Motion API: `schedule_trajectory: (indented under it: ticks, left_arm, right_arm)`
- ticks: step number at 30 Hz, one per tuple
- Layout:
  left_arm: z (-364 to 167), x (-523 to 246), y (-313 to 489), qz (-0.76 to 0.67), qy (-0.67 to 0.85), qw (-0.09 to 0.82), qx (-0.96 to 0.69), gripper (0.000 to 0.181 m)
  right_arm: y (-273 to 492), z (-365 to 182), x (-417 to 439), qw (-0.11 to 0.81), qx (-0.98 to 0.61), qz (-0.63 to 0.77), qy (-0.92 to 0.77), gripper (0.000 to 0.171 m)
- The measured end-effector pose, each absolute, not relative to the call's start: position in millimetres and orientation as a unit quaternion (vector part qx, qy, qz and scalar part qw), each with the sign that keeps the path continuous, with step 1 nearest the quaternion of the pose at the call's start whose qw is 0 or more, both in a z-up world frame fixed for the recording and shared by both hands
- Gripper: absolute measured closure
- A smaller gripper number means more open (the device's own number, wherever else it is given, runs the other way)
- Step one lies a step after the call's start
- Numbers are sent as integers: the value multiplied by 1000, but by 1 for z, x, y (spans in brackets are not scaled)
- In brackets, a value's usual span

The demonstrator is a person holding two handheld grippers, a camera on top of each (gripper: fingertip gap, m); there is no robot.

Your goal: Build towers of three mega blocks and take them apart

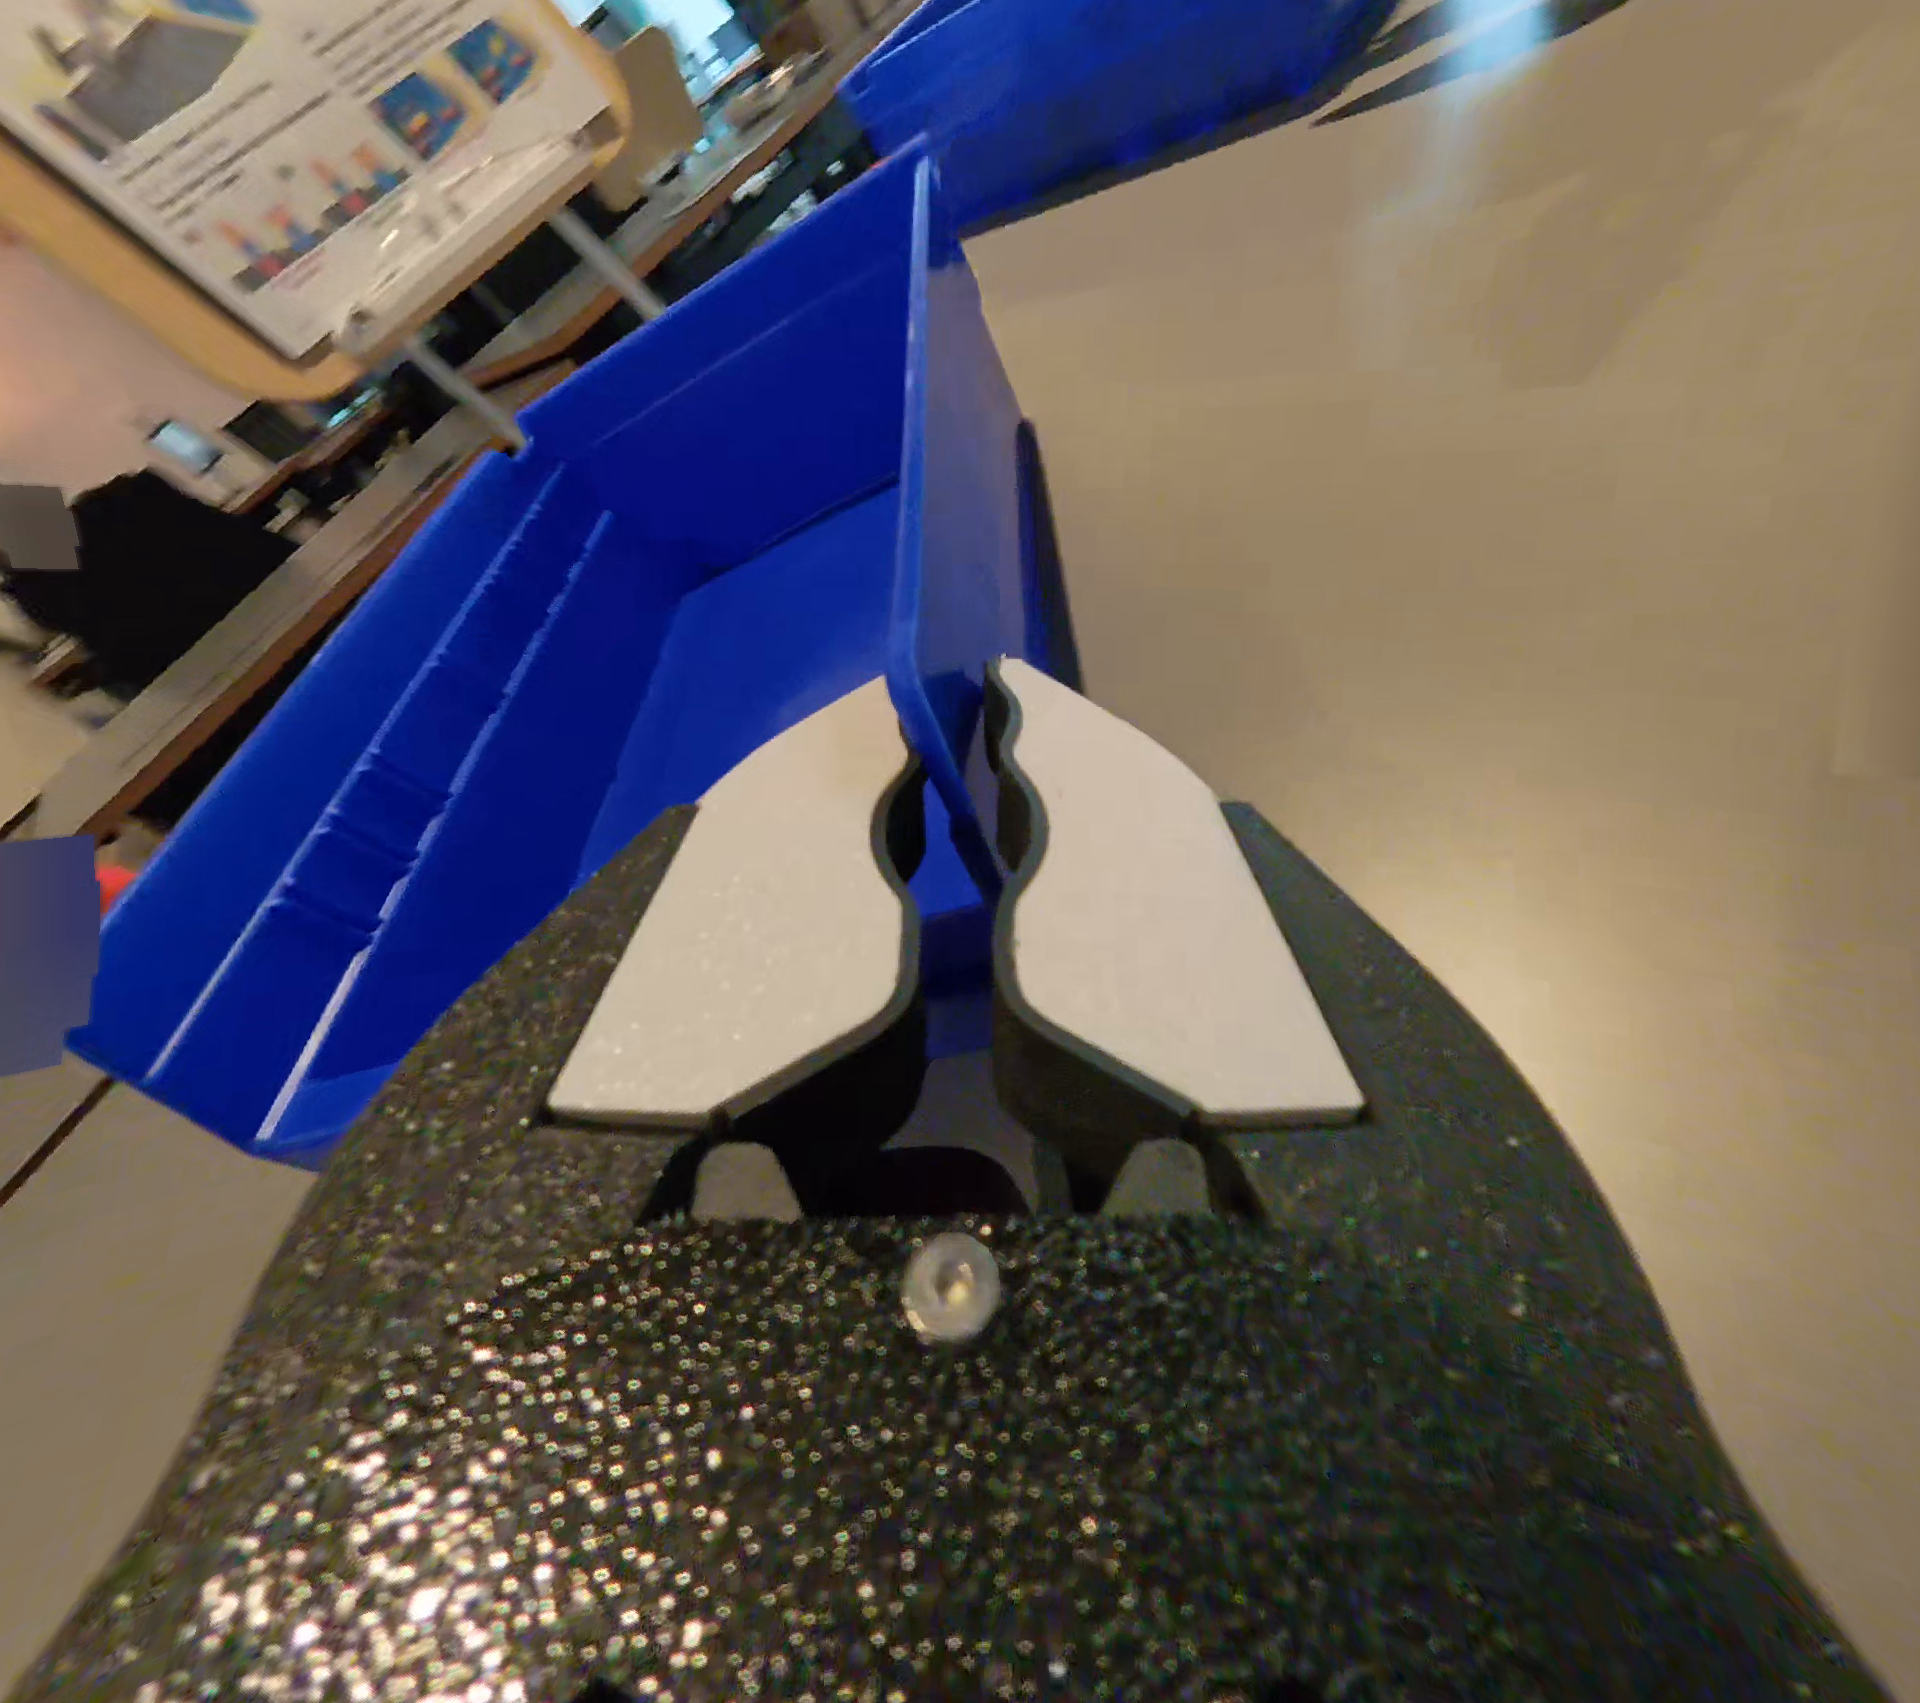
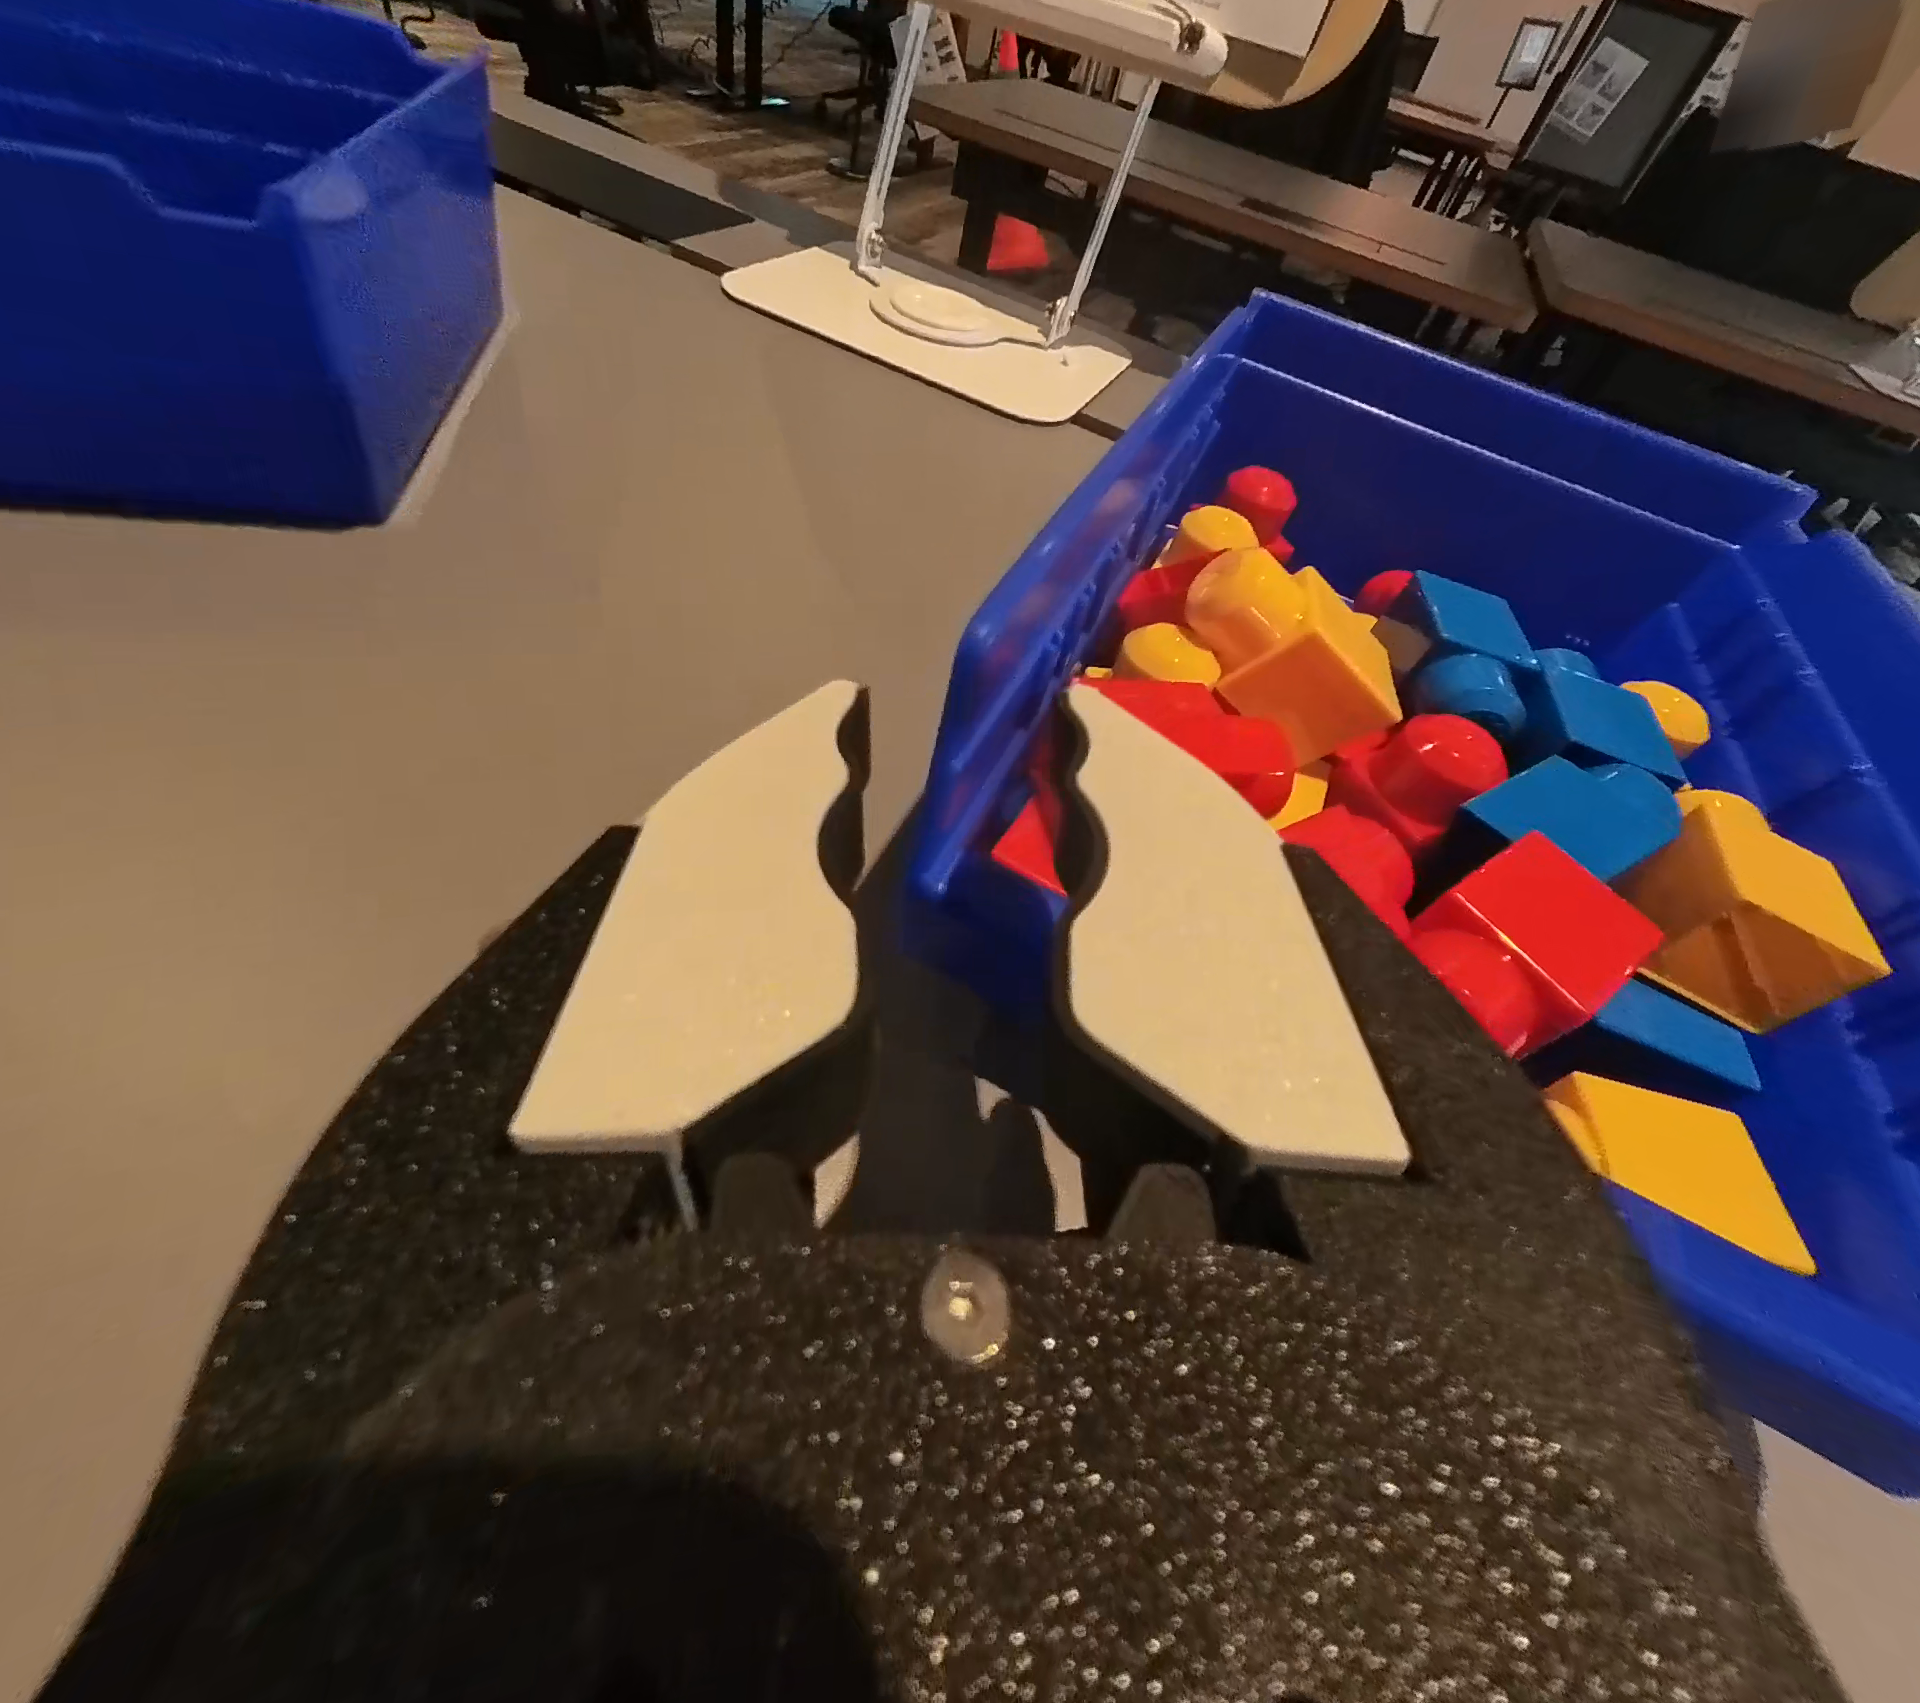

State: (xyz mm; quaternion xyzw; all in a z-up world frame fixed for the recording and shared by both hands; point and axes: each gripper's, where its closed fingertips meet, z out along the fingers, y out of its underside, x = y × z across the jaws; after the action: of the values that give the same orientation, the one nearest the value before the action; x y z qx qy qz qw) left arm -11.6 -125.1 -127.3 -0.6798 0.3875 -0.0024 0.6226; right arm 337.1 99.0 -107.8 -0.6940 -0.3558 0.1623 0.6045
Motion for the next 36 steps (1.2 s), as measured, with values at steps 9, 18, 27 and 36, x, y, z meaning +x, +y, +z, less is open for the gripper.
schedule_trajectory:
  ticks: [9,18,27,36]
  left_arm:
    - [-127,35,-173,-134,484,598,-625,176]
    - [-128,69,-204,-238,529,550,-600,177]
    - [-128,79,-217,-280,546,527,-588,179]
    - [-128,82,-237,-322,566,500,-572,179]
  right_arm:
    - [102,-118,334,588,-705,150,-368,152]
    - [108,-119,334,587,-713,126,-363,157]
    - [101,-119,321,581,-690,141,-409,157]
    - [62,-119,290,560,-625,223,-496,154]
